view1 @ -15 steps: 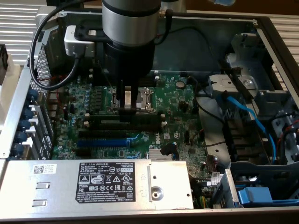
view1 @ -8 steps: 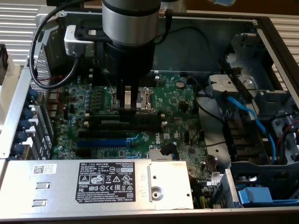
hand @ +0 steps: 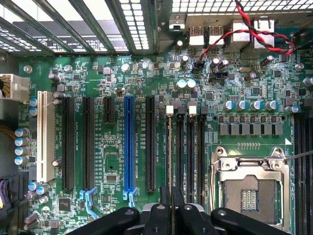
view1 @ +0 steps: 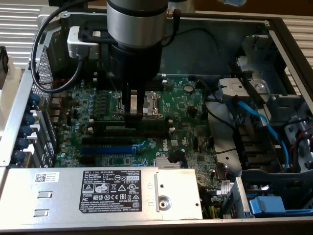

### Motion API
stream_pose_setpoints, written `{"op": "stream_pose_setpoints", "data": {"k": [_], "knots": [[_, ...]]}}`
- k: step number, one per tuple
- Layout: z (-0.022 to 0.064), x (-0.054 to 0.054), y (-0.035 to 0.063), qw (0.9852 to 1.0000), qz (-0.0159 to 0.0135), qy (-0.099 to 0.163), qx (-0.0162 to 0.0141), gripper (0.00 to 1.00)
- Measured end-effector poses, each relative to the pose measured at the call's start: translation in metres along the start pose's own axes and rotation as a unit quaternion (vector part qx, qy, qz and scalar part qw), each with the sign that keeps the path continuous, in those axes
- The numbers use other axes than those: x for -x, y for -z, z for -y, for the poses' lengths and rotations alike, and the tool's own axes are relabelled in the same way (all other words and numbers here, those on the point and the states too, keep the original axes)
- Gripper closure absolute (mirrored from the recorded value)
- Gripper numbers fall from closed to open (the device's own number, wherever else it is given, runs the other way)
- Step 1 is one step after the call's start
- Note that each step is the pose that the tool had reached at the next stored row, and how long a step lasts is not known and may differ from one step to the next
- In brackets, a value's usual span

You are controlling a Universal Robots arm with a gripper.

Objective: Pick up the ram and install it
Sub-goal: 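Insert the ram into the slot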

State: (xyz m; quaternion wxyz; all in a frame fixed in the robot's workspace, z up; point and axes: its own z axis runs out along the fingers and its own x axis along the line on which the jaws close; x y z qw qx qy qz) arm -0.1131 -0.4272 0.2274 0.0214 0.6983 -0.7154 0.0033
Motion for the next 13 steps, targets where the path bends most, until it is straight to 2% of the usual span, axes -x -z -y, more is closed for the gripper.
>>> {"op": "stream_pose_setpoints", "data": {"k": [10, 12, 13], "knots": [[0.0, 0.0, 0.0, 1.0, 0.0, 0.0, 0.0, 0.87], [0.0, 0.0, 0.0, 1.0, 0.0, 0.0, 0.0, 0.86], [0.0, 0.0, 0.0, 1.0, 0.0, 0.0, 0.0, 0.79]]}}
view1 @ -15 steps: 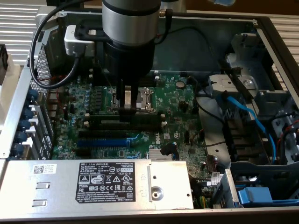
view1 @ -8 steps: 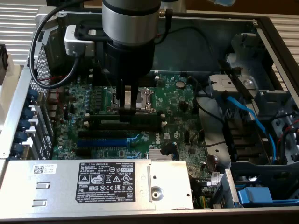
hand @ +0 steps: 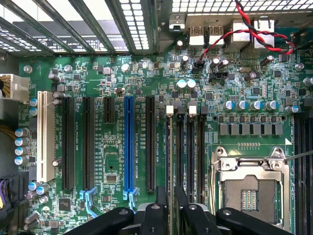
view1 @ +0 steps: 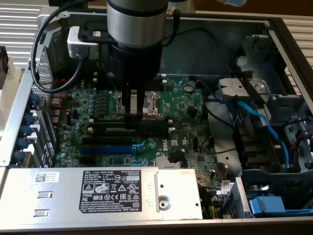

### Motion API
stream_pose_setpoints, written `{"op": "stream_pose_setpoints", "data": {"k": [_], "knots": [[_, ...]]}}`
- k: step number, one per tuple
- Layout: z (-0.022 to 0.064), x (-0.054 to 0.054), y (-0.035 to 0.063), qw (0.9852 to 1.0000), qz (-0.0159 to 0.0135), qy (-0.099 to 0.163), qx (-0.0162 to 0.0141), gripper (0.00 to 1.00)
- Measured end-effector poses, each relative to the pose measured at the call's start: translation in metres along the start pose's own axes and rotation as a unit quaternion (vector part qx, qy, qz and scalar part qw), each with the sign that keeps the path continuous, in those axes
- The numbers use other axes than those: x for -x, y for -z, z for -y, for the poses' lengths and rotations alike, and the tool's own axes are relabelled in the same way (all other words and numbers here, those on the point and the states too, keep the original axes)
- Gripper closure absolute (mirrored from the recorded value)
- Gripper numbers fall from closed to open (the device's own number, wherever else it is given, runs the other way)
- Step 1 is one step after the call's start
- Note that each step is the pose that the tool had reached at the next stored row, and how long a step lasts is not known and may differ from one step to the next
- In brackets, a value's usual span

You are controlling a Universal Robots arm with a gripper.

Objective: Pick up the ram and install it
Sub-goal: 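Insert the ram into the slot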

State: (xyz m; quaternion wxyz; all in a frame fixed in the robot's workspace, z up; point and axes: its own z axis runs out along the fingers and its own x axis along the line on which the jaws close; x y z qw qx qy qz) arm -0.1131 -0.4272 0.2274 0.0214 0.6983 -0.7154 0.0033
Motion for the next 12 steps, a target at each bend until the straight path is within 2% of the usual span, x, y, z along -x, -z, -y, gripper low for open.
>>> {"op": "stream_pose_setpoints", "data": {"k": [12], "knots": [[0.0, 0.0, 0.0009, 1.0, -0.0001, 0.0, 0.0001, 0.79]]}}
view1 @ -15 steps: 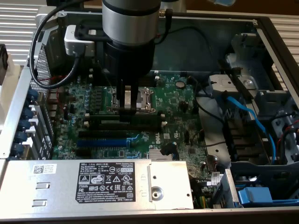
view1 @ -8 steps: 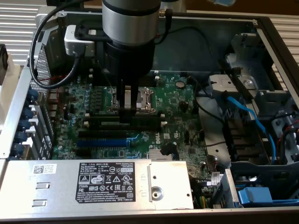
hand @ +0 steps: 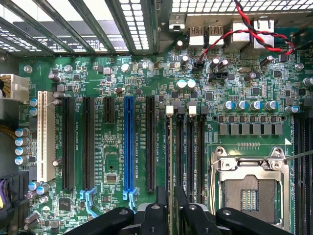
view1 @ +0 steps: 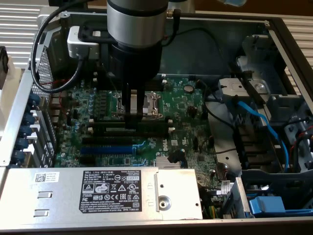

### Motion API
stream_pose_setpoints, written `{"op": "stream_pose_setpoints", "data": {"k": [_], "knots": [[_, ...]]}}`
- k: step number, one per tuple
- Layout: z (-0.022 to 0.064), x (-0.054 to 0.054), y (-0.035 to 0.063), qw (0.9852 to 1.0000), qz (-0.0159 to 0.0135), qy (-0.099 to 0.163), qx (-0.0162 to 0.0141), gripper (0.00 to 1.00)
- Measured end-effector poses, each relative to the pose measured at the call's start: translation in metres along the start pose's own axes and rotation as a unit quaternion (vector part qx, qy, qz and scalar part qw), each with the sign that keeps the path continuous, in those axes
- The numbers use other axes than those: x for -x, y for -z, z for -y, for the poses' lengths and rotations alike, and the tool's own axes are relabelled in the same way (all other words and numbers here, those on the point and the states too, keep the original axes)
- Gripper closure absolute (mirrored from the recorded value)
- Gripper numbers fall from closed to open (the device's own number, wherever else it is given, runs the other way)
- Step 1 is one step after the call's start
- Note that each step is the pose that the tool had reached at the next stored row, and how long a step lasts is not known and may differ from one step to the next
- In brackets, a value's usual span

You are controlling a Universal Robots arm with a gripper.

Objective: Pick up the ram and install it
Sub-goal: 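Insert the ram into the slot, then press down the ram until it locks into place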

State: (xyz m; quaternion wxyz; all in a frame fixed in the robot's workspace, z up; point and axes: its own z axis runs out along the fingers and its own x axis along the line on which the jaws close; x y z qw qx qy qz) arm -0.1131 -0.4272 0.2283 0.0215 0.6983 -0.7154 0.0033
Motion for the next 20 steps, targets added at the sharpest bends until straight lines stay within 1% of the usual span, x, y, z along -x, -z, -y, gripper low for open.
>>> {"op": "stream_pose_setpoints", "data": {"k": [4, 9, 11, 20], "knots": [[-0.0001, 0.0, 0.0036, 1.0, 0.0001, 0.0, -0.0001, 0.79], [-0.0003, 0.0, 0.0115, 1.0, 0.0001, 0.0, -0.0001, 0.79], [-0.0003, 0.0, 0.0132, 1.0, 0.0001, 0.0, -0.0001, 0.79], [-0.0003, 0.0, 0.0133, 1.0, 0.0001, 0.0, -0.0001, 0.79]]}}
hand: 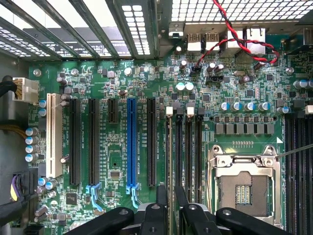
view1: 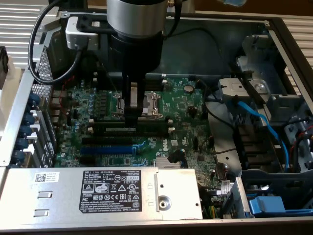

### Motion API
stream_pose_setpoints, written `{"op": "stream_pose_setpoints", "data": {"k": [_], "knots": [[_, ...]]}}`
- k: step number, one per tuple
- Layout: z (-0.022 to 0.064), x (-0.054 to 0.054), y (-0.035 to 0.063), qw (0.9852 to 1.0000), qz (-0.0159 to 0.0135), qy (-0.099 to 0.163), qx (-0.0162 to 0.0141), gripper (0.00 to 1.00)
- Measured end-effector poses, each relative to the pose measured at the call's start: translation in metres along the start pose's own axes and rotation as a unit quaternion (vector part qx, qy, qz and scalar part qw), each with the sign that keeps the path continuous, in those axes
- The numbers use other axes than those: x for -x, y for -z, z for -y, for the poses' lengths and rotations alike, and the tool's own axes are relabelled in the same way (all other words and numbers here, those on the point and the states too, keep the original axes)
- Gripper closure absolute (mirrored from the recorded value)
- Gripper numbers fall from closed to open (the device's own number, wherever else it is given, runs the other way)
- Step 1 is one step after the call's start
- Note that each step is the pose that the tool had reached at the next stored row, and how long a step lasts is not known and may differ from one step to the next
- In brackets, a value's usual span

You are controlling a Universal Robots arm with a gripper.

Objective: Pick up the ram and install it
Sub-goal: 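Press down the ram until it locks into place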

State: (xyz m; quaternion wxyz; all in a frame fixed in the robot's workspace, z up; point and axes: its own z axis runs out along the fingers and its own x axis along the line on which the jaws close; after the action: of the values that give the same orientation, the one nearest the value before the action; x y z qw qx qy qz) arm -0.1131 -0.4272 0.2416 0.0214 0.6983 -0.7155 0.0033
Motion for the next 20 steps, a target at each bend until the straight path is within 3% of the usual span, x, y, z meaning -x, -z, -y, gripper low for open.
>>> {"op": "stream_pose_setpoints", "data": {"k": [6, 8, 10, 20], "knots": [[0.0, 0.0, 0.0, 1.0, 0.0, 0.0, 0.0, 0.79], [0.0, 0.0, 0.0, 1.0, 0.0, 0.0, 0.0, 0.88], [0.0, 0.0, 0.0, 1.0, 0.0, 0.0, 0.0, 0.9], [0.0004, 0.0, 0.0, 1.0, 0.0, 0.0, 0.0, 0.9]]}}
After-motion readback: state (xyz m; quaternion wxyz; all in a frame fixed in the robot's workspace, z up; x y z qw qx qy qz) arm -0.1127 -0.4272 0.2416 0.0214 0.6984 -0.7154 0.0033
